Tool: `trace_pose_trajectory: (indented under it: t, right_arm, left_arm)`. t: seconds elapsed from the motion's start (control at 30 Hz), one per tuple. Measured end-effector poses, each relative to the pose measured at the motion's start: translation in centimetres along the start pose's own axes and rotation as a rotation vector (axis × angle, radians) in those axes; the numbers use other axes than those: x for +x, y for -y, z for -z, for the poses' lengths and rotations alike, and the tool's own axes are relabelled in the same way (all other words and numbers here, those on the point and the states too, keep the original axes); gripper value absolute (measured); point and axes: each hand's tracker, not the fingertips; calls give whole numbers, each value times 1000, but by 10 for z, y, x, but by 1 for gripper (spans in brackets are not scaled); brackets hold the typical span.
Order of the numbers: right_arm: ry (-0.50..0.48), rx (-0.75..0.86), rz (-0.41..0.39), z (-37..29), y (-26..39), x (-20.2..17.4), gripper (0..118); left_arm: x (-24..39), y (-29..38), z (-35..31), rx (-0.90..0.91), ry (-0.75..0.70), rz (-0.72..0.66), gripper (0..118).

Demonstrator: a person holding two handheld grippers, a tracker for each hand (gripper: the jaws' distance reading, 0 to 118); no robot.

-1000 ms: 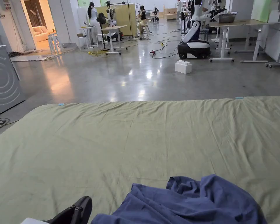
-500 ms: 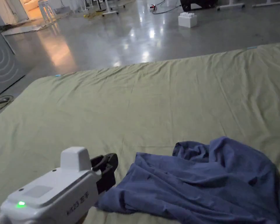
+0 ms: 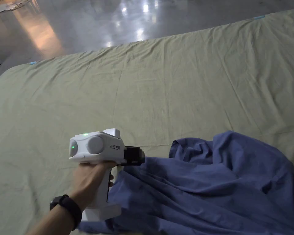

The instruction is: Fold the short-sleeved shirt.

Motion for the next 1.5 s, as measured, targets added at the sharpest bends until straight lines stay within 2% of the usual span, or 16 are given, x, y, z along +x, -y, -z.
trace_pose_trajectory:
  t: [0.2, 0.4, 0.53, 0.67, 0.7, 0.77, 0.8, 0.9, 1.07, 1.17, 1.2, 1.3, 1.33, 1.37, 1.4, 1.5]
  right_arm:
    - [5, -49, -29, 1, 11, -2, 0]
    - [-38, -60, -8, 22, 1, -4, 0]
    - [-62, -31, -28, 52, -28, 0, 0]
    - [-136, -98, -166, 123, -84, 0, 4]
    - [-177, -121, -190, 148, -99, -1, 23]
    - [-243, -254, -183, 209, -123, -3, 75]
    - [-251, -283, -182, 235, -131, -5, 89]
    - [-244, -411, -235, 309, -145, -10, 91]
    - [-338, -593, -211, 383, -133, -20, 90]
    - [-342, -646, -271, 397, -120, -27, 90]
    - [-325, -626, -306, 395, -118, -28, 89]
    - [-338, -577, -303, 383, -123, -25, 83]
    - [-350, -553, -305, 380, -125, -22, 70]
    - [-359, -552, -297, 378, -126, -20, 44]
    - [-366, -550, -291, 374, -126, -19, 8]
    - [-371, -512, -270, 359, -126, -18, 3]
  left_arm:
    - [27, 2, 2, -93, -97, 173, 78]
    - [51, 3, 4, -130, -154, 266, 17]
    - [51, 6, 17, -143, -163, 278, 10]
    - [35, -5, 19, -184, -102, 149, 10]
    - [34, -7, 19, -187, -99, 161, 10]
    - [35, -7, 20, -187, -103, 162, 10]
    - [38, -7, 21, -191, -110, 171, 10]
    - [39, -10, 23, -206, -117, 189, 10]
    - [32, -13, 25, -224, -92, 168, 10]
    - [35, -10, 25, -219, -95, 187, 10]
    - [35, -11, 25, -219, -97, 190, 10]
    - [37, -13, 26, -232, -101, 195, 10]
    - [37, -13, 26, -235, -103, 198, 10]
    - [37, -13, 26, -235, -104, 199, 10]
    - [37, -13, 26, -234, -104, 201, 10]
    - [33, -5, 20, -189, -90, 196, 10]
